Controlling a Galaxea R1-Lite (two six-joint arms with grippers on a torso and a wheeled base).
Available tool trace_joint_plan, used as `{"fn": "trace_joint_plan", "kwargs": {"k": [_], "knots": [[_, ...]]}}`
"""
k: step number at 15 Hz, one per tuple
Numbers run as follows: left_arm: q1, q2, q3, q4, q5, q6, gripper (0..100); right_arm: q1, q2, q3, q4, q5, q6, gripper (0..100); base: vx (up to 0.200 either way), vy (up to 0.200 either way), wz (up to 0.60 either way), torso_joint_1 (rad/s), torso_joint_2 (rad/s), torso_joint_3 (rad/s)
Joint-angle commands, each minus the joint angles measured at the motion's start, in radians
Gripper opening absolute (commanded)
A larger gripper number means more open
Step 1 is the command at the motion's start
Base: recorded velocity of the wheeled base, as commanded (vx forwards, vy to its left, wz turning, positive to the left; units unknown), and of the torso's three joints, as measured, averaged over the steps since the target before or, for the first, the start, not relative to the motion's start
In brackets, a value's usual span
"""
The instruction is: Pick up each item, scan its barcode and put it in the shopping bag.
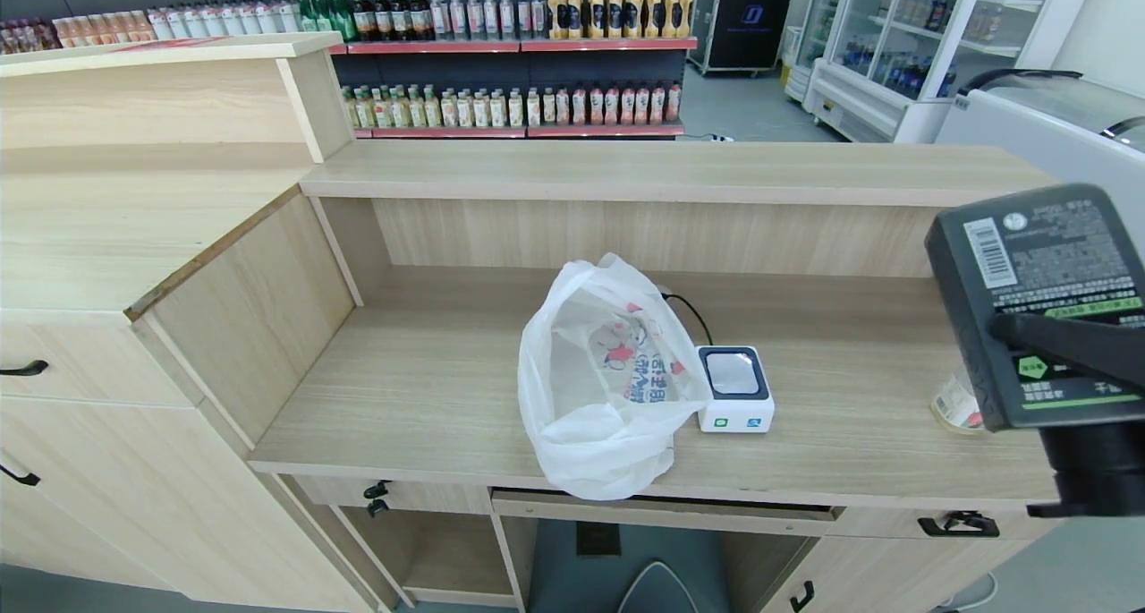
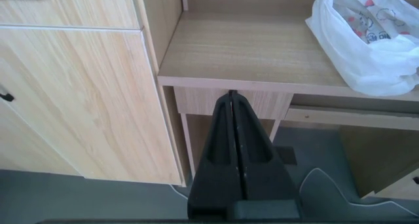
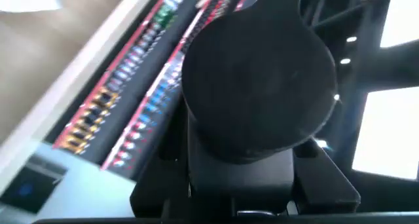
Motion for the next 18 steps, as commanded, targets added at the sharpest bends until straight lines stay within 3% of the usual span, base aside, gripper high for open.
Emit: {"fn": "trace_joint_plan", "kwargs": {"k": [1,4,6,12,18], "knots": [[0.000,0.000,0.000,0.000,0.001,0.002,0,0.172,0.053,0.002,-0.074,-0.015,-0.011,0,0.000,0.000,0.00,0.000,0.00,0.000],[0.000,0.000,0.000,0.000,0.001,0.000,0,0.370,0.145,0.032,-0.169,-0.026,-0.019,0,0.000,0.000,0.00,0.000,0.00,0.000],[0.000,0.000,0.000,0.000,0.001,0.000,0,0.421,0.177,0.045,-0.215,-0.050,-0.025,0,0.000,0.000,0.00,0.000,0.00,0.000],[0.000,0.000,0.000,0.000,0.001,0.000,0,0.444,0.301,0.061,-0.373,-0.059,-0.045,0,0.000,0.000,0.00,0.000,0.00,0.000],[0.000,0.000,0.000,0.000,0.001,0.000,0,0.453,0.323,0.091,-0.395,-0.052,-0.043,0,0.000,0.000,0.00,0.000,0.00,0.000]]}}
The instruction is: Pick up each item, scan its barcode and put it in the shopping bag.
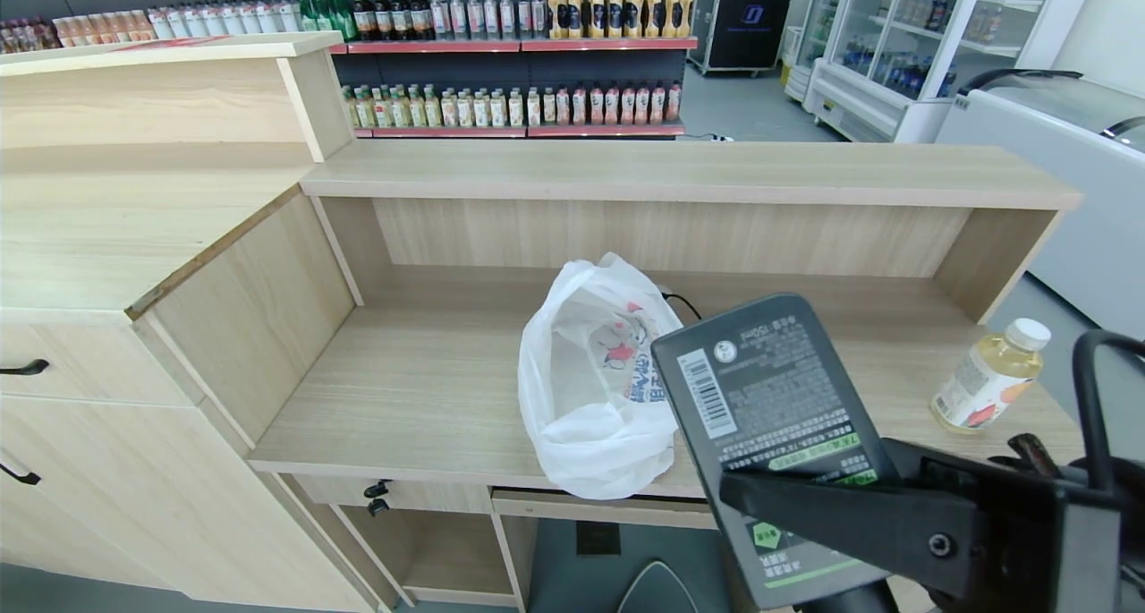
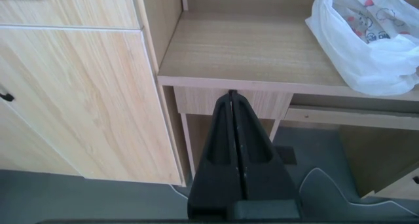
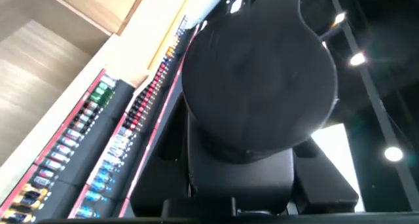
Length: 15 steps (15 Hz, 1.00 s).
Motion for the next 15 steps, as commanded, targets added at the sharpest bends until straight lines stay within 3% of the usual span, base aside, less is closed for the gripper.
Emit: {"fn": "trace_joint_plan", "kwargs": {"k": [1,7,15], "knots": [[0.001,0.000,0.000,0.000,0.001,0.000,0,0.011,0.005,0.002,-0.002,0.006,0.000,0,0.000,0.000,0.00,0.000,0.00,0.000],[0.001,0.000,0.000,0.000,0.001,0.000,0,0.011,-0.009,0.005,-0.051,0.079,-0.008,0,0.000,0.000,0.00,0.000,0.00,0.000],[0.001,0.000,0.000,0.000,0.001,0.000,0,0.003,-0.050,0.022,-0.043,0.082,-0.033,0,0.000,0.000,0.00,0.000,0.00,0.000]]}}
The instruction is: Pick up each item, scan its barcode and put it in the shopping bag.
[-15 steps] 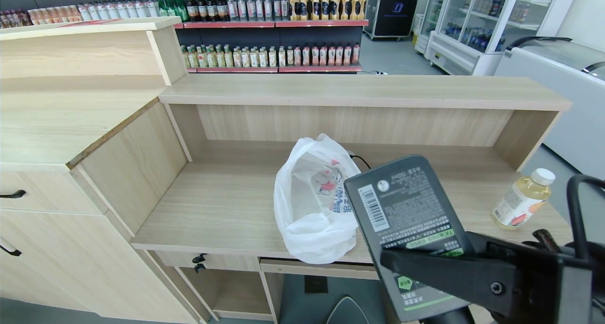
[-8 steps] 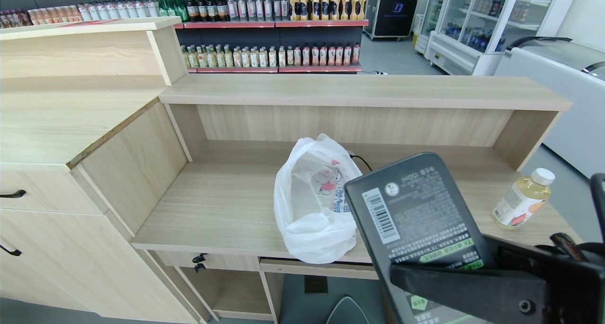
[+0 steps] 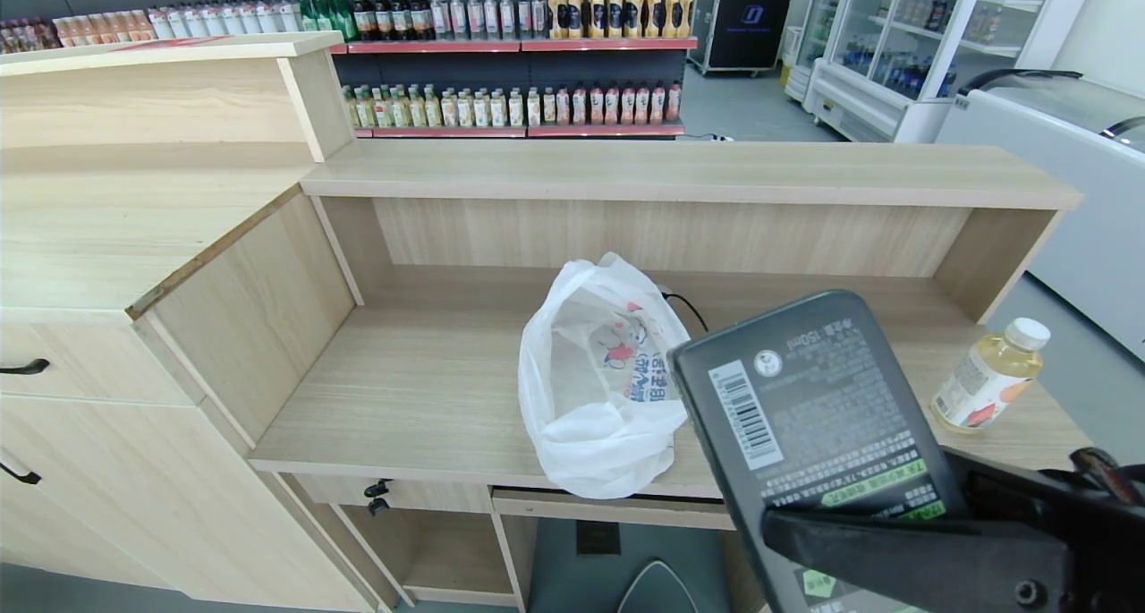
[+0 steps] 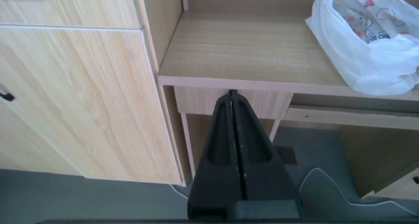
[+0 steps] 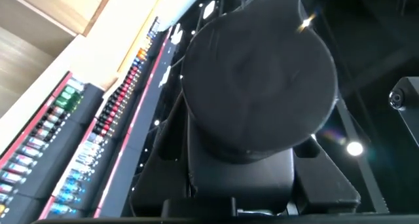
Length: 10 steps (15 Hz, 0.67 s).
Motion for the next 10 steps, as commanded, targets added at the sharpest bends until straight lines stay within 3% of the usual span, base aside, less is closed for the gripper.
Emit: {"fn": "trace_joint_plan", "kwargs": {"k": [1,5,10], "knots": [[0.000,0.000,0.000,0.000,0.000,0.000,0,-0.005,-0.021,0.009,0.002,0.001,0.000,0,0.000,0.000,0.00,0.000,0.00,0.000],[0.000,0.000,0.000,0.000,0.000,0.000,0,-0.070,-0.053,0.027,0.057,0.062,-0.020,0,0.000,0.000,0.00,0.000,0.00,0.000],[0.000,0.000,0.000,0.000,0.000,0.000,0,-0.068,-0.058,0.015,0.054,0.065,-0.008,0,0.000,0.000,0.00,0.000,0.00,0.000]]}}
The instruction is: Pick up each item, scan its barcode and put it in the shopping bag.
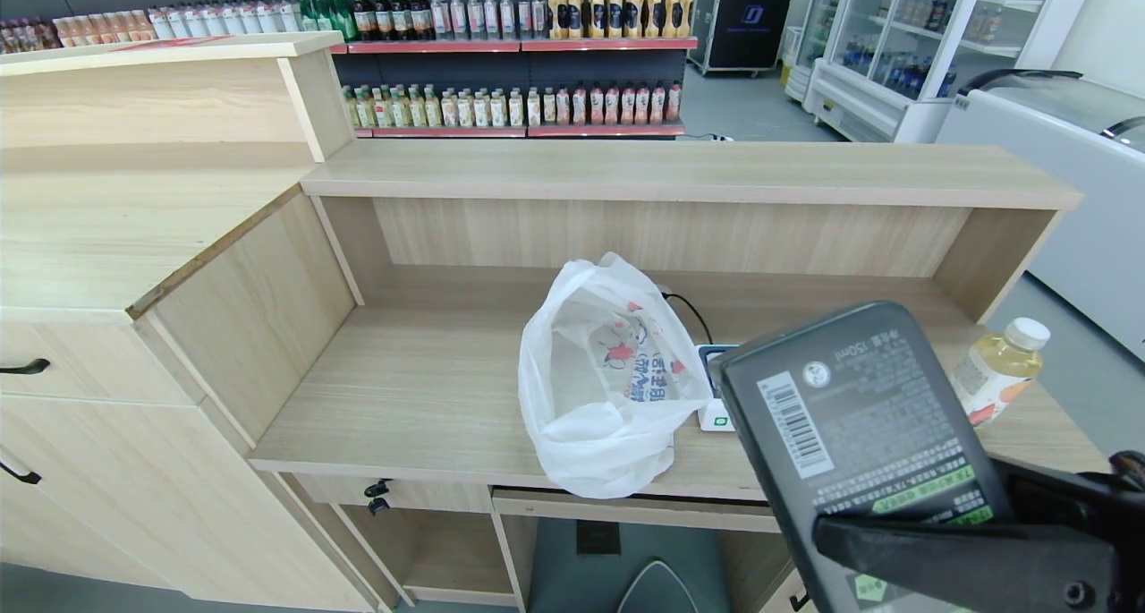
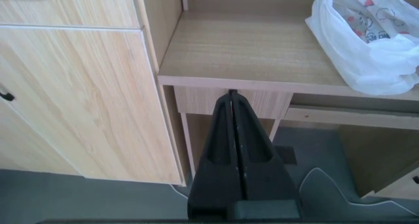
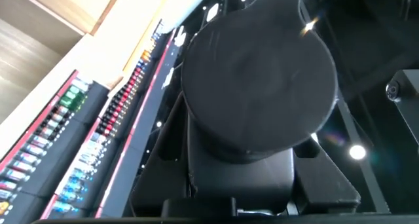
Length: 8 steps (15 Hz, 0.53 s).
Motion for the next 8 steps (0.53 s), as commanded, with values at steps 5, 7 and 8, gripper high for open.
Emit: {"fn": "trace_joint_plan", "kwargs": {"k": [5,7,8], "knots": [[0.000,0.000,0.000,0.000,0.001,0.000,0,-0.212,-0.102,-0.071,-0.022,-0.121,0.507,0,0.000,0.000,0.00,0.000,0.00,0.000],[0.000,0.000,0.000,0.000,0.001,0.000,0,-0.472,-0.169,-0.057,-0.086,-0.493,1.003,0,0.000,0.000,0.00,0.000,0.00,0.000],[0.000,0.000,0.000,0.000,0.001,0.000,0,-0.521,-0.169,-0.034,-0.094,-0.669,1.182,0,0.000,0.000,0.00,0.000,0.00,0.000]]}}
